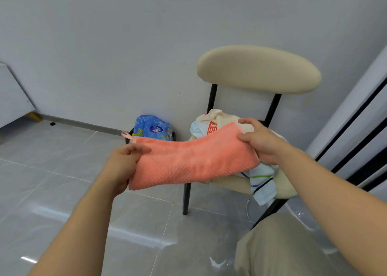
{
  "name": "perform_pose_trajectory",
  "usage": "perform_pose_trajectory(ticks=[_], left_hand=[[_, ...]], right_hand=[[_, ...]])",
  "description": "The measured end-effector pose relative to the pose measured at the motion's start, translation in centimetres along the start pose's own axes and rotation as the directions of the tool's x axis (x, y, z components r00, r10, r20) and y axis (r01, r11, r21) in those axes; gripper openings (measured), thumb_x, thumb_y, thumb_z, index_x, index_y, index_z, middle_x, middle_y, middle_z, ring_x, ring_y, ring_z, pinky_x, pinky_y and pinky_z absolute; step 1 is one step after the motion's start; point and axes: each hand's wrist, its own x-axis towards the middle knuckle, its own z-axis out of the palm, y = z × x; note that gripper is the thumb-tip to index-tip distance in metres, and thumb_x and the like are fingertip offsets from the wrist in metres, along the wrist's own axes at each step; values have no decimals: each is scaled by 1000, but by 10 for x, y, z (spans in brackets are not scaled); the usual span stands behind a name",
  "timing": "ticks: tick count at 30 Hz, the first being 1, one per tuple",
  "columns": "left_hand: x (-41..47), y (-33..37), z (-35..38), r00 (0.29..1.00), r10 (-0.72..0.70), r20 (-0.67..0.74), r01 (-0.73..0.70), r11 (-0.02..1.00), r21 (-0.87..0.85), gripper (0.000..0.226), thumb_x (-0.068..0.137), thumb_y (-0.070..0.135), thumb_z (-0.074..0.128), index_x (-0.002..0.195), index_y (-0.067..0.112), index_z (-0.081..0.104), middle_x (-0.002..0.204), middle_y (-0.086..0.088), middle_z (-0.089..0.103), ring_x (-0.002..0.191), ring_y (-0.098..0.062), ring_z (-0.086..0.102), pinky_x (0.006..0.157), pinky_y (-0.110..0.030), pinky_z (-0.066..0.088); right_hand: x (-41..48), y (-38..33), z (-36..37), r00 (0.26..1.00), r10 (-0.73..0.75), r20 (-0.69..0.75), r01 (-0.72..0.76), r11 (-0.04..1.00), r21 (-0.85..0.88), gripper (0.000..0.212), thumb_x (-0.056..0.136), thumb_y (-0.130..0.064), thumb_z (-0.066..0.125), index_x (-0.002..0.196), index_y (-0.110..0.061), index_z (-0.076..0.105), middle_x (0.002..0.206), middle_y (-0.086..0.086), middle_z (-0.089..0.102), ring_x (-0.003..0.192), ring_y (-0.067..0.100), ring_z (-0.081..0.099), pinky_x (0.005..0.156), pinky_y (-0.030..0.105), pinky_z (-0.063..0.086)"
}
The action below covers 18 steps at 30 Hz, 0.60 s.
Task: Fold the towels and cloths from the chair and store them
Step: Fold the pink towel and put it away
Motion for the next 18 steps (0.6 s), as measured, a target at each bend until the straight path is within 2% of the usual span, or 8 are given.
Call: perform_pose_trajectory(ticks=[1, 3, 5, 7, 9, 13, 16, 18], left_hand=[[-1, 1, 1, 999, 26, -22, -25, 1000, 17, 29, 101, 10, 52, 90, 24, 74, 96, -8, 63, 68, -17, 43, 55, -29, 31], [-4, 2, 4, 993, 102, -54, -98, 993, 67, 26, 101, 15, 52, 108, 29, 72, 109, -3, 64, 79, -14, 52, 65, -29, 41], [-7, 2, 7, 970, 238, -47, -219, 941, 257, 32, 100, 20, 54, 129, 28, 64, 129, -1, 58, 106, -17, 58, 91, -35, 48], [-9, 2, 8, 937, 348, -14, -303, 833, 463, 43, 99, 23, 56, 142, 22, 54, 142, -4, 50, 125, -23, 52, 105, -37, 40], [-9, 3, 5, 926, 377, 11, -321, 772, 549, 49, 97, 21, 59, 145, 19, 50, 146, -6, 49, 129, -25, 49, 106, -35, 36], [-8, 5, -2, 972, 233, 19, -217, 868, 447, 53, 95, 14, 62, 145, 25, 50, 144, -6, 53, 126, -24, 53, 107, -37, 41], [-6, 1, -5, 977, 209, 50, -209, 873, 441, 55, 94, 12, 63, 146, 25, 50, 145, -6, 53, 126, -22, 54, 108, -37, 41], [-6, 3, -11, 978, 202, 44, -201, 885, 419, 56, 93, 13, 64, 146, 29, 51, 144, -3, 53, 124, -22, 54, 108, -40, 43]], right_hand=[[0, 3, 3, 997, -63, -38, 61, 996, -57, 30, 98, -18, 60, 111, -45, 60, 114, 16, 63, 89, 24, 62, 74, 39, 50], [-4, 4, 10, 975, -183, -124, 156, 967, -200, 26, 102, -21, 51, 97, -43, 64, 110, 5, 64, 82, 20, 58, 69, 34, 45], [-8, 3, 15, 947, -277, -160, 216, 922, -321, 27, 105, -25, 43, 95, -39, 63, 109, -11, 59, 88, 17, 57, 72, 34, 46], [-11, 2, 16, 924, -351, -155, 249, 856, -452, 28, 106, -27, 39, 103, -39, 63, 115, -13, 57, 97, 17, 56, 80, 36, 46], [-10, 2, 13, 908, -393, -143, 260, 799, -542, 28, 107, -26, 39, 112, -37, 64, 120, -9, 55, 102, 17, 54, 82, 33, 41], [-7, 12, 14, 924, -339, -177, 207, 833, -513, 31, 106, -23, 42, 116, -35, 68, 128, -3, 60, 103, 18, 55, 84, 31, 42], [-10, 14, 19, 929, -322, -181, 200, 851, -486, 30, 105, -22, 44, 119, -34, 69, 129, -4, 61, 99, 16, 53, 83, 28, 39], [-15, 11, 20, 937, -313, -159, 214, 868, -449, 29, 104, -24, 48, 121, -34, 68, 126, -7, 60, 103, 16, 55, 84, 27, 40]])
